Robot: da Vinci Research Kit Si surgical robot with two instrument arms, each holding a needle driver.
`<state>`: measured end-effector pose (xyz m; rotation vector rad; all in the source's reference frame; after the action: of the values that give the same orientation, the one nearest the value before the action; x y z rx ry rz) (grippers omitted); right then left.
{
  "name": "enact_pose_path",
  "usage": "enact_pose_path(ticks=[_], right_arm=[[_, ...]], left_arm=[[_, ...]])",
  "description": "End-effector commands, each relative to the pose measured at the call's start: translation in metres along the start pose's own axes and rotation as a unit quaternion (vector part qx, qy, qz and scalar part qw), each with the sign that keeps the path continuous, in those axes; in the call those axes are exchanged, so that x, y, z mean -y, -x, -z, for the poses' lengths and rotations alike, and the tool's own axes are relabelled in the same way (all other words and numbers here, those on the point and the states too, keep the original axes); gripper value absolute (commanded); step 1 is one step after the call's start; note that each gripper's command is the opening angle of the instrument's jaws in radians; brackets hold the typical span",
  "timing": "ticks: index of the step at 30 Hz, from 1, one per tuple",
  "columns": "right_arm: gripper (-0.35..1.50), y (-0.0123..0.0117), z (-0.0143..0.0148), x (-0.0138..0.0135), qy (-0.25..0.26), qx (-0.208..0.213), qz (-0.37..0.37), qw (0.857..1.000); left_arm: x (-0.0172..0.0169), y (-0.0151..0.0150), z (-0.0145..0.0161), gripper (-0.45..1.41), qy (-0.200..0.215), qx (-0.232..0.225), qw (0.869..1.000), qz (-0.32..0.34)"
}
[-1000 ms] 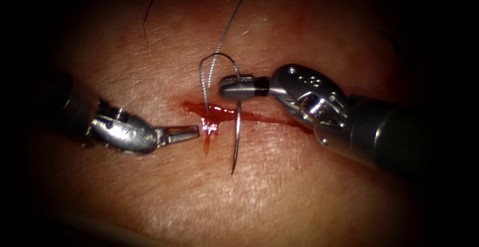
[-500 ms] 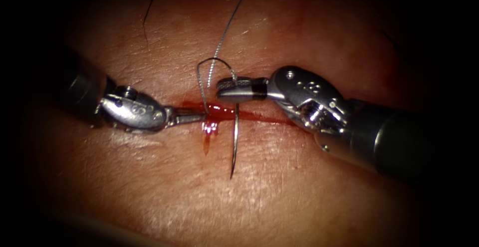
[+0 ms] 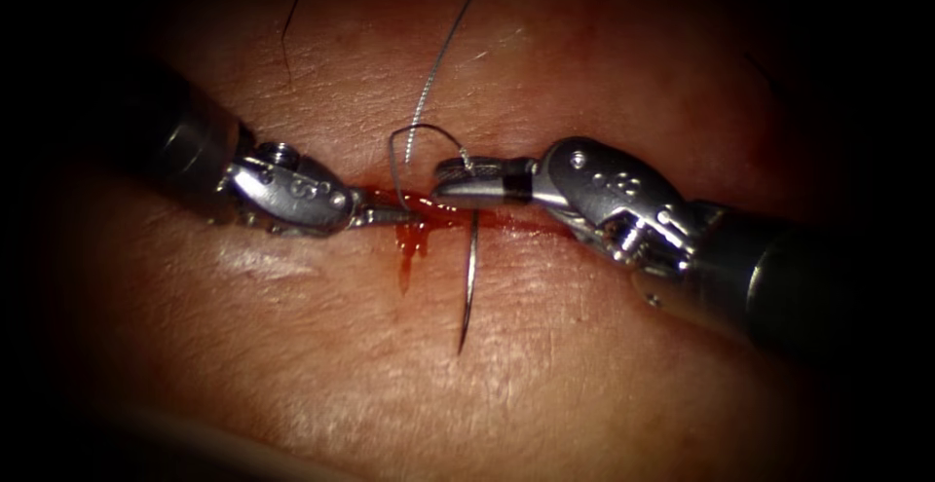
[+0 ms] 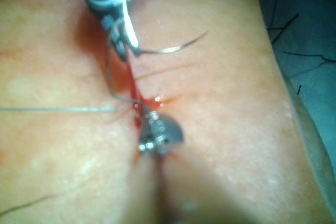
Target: Wound Closure
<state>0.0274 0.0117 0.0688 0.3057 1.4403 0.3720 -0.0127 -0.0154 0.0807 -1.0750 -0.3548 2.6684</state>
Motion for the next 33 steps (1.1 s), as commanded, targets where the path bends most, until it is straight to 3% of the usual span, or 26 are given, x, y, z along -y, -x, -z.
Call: enact_pose_path(ticks=[1, 2, 4, 7, 14, 22, 27, 33], right_arm=[[-0.35, 0.0006, -0.0007, -0.0001, 0.000, -0.002, 0.001, 1.000], [-0.35, 0.0006, -0.0007, -0.0002, 0.002, -0.005, 0.001, 1.000], [-0.35, 0.0006, -0.0007, -0.0002, 0.002, -0.005, 0.004, 1.000], [-0.35, 0.0006, -0.0007, -0.0003, 0.002, -0.005, 0.004, 1.000], [-0.35, 0.0006, -0.0009, -0.0005, 0.004, -0.008, 0.018, 1.000], [-0.35, 0.0004, -0.0011, -0.0001, 0.006, -0.015, 0.033, 0.999], [-0.35, 0.0006, -0.0011, 0.0001, 0.006, -0.014, 0.034, 0.999], [-0.35, 0.0008, -0.0012, 0.0005, 0.006, -0.014, 0.035, 0.999]], left_arm=[[-0.0001, 0.0005, -0.0003, -0.23, 0.000, 0.010, 1.000, 0.002], [0.0004, 0.0005, -0.0003, -0.21, 0.008, 0.033, 0.999, 0.001], [0.0005, 0.0008, -0.0006, 0.00, 0.025, 0.079, 0.997, -0.003], [0.0005, 0.0010, -0.0009, 0.51, 0.051, 0.135, 0.989, -0.031], [0.0002, 0.0011, -0.0013, 0.44, 0.074, 0.192, 0.977, -0.053], [-0.0004, 0.0019, -0.0035, 0.41, 0.063, 0.197, 0.977, -0.055], [0.0006, 0.0015, -0.0035, 0.39, 0.054, 0.177, 0.981, -0.052], [0.0022, 0.0012, -0.0037, 0.34, 0.009, 0.113, 0.991, 0.068]])
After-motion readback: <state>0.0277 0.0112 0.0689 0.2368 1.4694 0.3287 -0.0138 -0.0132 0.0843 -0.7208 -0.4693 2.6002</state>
